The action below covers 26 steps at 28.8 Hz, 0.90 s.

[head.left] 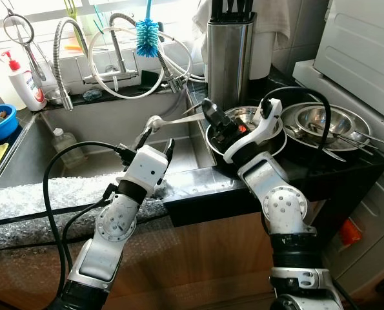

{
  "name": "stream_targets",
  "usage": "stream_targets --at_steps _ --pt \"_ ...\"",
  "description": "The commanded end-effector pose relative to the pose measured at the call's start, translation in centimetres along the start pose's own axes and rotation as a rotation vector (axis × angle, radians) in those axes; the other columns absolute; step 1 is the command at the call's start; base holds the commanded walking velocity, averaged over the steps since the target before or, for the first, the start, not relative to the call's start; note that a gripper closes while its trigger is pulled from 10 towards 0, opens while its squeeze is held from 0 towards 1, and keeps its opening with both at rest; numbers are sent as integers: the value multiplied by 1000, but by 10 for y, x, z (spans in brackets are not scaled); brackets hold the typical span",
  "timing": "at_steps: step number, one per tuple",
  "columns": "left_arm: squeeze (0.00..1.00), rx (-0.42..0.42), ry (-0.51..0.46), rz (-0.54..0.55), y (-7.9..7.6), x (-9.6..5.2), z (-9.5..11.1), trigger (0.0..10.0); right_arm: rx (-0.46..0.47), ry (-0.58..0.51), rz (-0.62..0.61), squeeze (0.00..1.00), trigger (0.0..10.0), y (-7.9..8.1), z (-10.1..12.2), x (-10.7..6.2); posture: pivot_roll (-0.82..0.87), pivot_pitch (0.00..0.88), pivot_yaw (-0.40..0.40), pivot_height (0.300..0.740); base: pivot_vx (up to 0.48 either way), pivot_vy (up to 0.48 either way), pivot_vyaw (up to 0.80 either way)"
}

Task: Kitchen organization

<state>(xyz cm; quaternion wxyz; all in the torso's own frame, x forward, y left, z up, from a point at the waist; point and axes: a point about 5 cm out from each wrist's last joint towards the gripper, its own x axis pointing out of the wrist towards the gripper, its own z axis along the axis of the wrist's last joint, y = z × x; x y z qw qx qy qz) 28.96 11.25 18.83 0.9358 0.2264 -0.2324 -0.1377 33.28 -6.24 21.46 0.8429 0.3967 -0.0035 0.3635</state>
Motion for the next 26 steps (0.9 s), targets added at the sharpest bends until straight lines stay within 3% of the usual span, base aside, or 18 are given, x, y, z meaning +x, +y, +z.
stream_targets --at_steps 1,14,17,26 --pt "0 39 -36 -13 2 4 6 10000 -23 21 61 0 10000 13 -2 3 25 0 81 740 0 0 0" --pt "0 82 -32 -34 -1 6 6 10000 -47 59 102 0 10000 17 -8 2 26 0 81 740 0 0 0" --pt "0 138 16 -5 2 9 0 10000 -61 71 114 0 10000 18 -10 0 24 0 81 740 0 0 0" --pt "0 196 79 1 4 9 -10 10000 -62 72 126 0 10000 20 -11 0 22 0 83 740 0 0 0"
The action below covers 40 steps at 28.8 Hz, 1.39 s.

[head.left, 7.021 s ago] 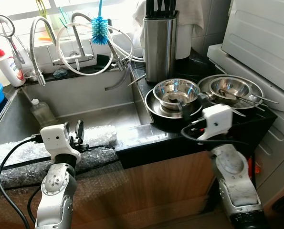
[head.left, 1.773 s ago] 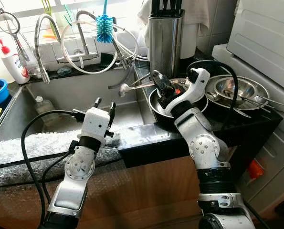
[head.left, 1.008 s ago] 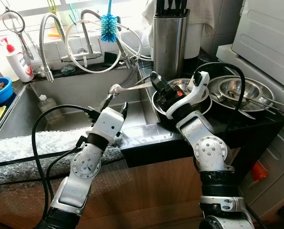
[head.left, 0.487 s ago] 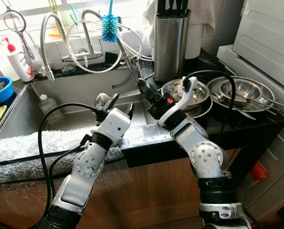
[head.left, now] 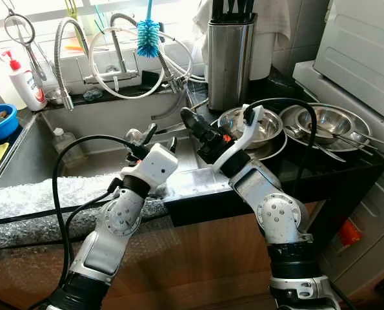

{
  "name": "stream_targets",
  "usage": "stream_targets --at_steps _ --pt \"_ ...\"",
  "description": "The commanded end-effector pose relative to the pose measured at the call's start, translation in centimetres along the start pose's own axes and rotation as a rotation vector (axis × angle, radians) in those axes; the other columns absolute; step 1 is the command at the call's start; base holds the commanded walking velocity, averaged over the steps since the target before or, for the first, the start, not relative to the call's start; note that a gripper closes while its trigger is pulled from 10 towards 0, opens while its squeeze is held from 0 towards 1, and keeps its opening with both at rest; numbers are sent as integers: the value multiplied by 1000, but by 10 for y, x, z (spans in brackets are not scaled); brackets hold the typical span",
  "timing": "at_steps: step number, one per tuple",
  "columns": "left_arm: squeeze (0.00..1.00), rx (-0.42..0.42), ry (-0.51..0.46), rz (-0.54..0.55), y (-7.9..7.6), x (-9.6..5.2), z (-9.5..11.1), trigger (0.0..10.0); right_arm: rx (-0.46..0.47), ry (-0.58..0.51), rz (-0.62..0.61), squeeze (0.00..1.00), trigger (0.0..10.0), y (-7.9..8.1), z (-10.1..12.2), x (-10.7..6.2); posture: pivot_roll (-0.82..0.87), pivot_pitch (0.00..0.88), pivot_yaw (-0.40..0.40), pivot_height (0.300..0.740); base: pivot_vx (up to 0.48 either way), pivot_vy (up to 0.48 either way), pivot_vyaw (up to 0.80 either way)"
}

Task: Kitchen organization

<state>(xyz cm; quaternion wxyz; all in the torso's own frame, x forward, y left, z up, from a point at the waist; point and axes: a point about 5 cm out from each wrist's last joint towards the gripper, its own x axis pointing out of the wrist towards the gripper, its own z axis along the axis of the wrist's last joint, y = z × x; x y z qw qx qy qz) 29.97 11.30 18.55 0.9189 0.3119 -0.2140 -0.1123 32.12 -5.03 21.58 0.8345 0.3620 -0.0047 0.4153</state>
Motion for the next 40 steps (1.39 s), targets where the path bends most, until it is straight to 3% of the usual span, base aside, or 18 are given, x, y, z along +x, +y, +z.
stream_targets --at_steps 1,4,5,7,8,12,13,15,16,39,40 --pt "0 25 26 14 4 2 -4 10000 -11 8 37 0 10000 8 0 2 22 0 83 740 0 0 0" --pt "0 33 41 43 7 3 -5 10000 -15 13 48 0 10000 9 0 1 23 0 83 740 0 0 0" --pt "0 34 48 54 8 3 -6 4941 -16 14 48 0 10000 9 -1 1 22 0 84 740 0 0 0" --pt "0 34 50 58 8 3 -7 4941 -16 14 49 0 10000 9 -1 1 20 0 84 740 0 0 0" --pt "0 34 52 61 9 3 -7 3725 -16 15 50 0 10000 10 -1 1 21 0 84 740 0 0 0" --pt "0 33 53 69 9 4 -7 3647 -15 17 55 0 10000 10 -1 1 21 0 83 740 0 0 0" --pt "0 33 52 72 10 5 -6 2980 -15 19 56 0 10000 10 -2 1 21 0 84 740 0 0 0" --pt "0 34 52 76 10 5 -6 2706 -16 20 57 0 10000 10 -2 1 21 0 84 740 0 0 0" --pt "0 34 52 78 10 5 -7 0 -17 21 58 0 10000 11 -2 1 21 0 84 740 0 0 0" --pt "0 64 86 84 13 4 -14 0 -25 14 64 0 10000 13 -3 0 22 0 85 740 0 0 0" --pt "0 66 88 84 13 4 -14 0 -32 14 66 345 10000 13 -3 1 21 0 85 740 0 0 0"
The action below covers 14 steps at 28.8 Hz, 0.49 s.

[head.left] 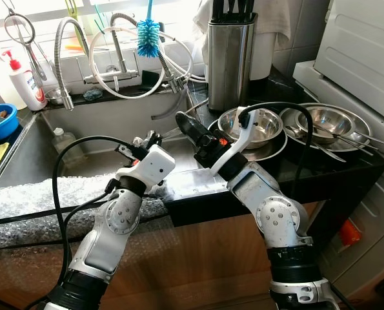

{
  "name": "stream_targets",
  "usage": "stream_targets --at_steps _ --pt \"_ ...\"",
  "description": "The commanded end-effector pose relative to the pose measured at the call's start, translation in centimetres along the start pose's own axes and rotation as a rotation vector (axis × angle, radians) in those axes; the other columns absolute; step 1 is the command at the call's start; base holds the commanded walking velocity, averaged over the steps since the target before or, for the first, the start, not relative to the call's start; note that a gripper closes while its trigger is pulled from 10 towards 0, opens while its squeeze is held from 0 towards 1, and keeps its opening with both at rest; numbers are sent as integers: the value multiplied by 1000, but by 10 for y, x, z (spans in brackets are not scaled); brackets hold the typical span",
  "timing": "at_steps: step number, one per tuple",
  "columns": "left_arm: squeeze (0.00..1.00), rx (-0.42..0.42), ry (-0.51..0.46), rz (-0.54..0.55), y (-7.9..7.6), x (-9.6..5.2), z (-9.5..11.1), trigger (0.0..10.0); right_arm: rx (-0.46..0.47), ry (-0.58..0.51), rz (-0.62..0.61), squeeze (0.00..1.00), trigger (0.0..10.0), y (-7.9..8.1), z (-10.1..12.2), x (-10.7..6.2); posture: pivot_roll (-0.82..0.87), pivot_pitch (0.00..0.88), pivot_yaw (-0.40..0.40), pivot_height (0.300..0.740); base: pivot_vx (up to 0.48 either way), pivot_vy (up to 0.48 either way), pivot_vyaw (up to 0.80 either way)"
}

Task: Kitchen organization

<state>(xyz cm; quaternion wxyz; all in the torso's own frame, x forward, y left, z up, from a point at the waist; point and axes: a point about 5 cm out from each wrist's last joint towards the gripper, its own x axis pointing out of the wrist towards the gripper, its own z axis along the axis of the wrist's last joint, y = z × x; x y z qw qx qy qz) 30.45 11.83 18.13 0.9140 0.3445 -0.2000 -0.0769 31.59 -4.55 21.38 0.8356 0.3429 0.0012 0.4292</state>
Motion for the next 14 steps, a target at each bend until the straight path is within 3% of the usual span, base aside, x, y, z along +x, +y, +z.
stream_targets --at_steps 1,14 --pt "0 -9 38 41 10 4 -7 0 -9 -23 47 1000 10000 9 4 1 21 0 85 740 0 0 0" --pt "0 -4 48 45 11 3 -9 0 -26 -42 48 1000 10000 9 7 3 22 0 86 740 0 0 0"
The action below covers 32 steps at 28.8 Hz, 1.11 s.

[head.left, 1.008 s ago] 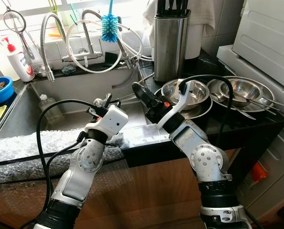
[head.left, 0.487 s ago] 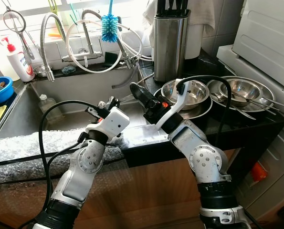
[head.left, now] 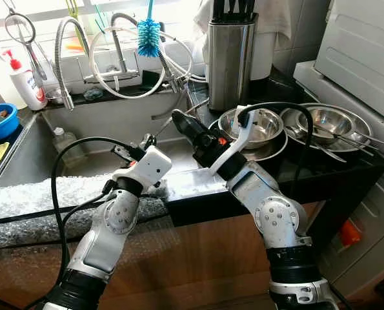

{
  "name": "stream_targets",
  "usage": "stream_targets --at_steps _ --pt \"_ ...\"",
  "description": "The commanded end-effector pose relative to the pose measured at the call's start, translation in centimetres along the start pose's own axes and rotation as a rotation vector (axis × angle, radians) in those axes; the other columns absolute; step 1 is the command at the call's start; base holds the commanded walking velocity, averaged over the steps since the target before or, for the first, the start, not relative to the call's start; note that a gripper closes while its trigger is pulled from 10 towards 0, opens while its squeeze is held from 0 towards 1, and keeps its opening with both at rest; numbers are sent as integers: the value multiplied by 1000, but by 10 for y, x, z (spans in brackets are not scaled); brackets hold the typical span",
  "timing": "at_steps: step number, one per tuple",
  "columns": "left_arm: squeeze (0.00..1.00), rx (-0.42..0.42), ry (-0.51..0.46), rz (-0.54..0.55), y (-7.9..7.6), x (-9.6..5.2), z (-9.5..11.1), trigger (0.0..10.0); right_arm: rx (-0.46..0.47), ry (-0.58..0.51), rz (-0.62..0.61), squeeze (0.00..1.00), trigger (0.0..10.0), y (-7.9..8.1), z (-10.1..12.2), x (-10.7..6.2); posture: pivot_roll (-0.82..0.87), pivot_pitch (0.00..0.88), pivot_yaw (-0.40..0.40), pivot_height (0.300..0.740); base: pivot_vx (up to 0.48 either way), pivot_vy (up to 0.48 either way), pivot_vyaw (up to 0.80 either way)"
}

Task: Kitchen organization

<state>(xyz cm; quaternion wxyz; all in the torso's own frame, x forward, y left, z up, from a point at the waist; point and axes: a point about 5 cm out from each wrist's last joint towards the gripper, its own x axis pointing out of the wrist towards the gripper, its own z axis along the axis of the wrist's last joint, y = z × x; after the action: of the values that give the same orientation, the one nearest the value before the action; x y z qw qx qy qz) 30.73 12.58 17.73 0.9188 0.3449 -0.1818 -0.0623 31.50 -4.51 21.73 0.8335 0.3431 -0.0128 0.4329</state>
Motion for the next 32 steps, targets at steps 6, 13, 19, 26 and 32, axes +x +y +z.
stream_targets --at_steps 6,13,19,26,32 --pt "0 -7 11 34 8 4 -2 0 -46 -79 44 0 10000 11 16 2 20 0 88 740 0 0 0" --pt "0 -47 43 58 7 2 -8 0 -126 -144 102 0 10000 26 32 1 20 0 88 740 0 0 0" --pt "0 -130 98 161 17 -1 -18 824 -295 -210 1 0 10000 26 51 -5 18 0 88 740 0 0 0" --pt "0 -150 119 247 25 -3 -24 10000 -554 -268 -117 0 10000 30 70 -10 12 0 89 740 0 0 0" --pt "0 -296 193 335 28 -9 -37 10000 -626 -335 -386 0 10000 2 77 -37 11 0 87 740 0 0 0"
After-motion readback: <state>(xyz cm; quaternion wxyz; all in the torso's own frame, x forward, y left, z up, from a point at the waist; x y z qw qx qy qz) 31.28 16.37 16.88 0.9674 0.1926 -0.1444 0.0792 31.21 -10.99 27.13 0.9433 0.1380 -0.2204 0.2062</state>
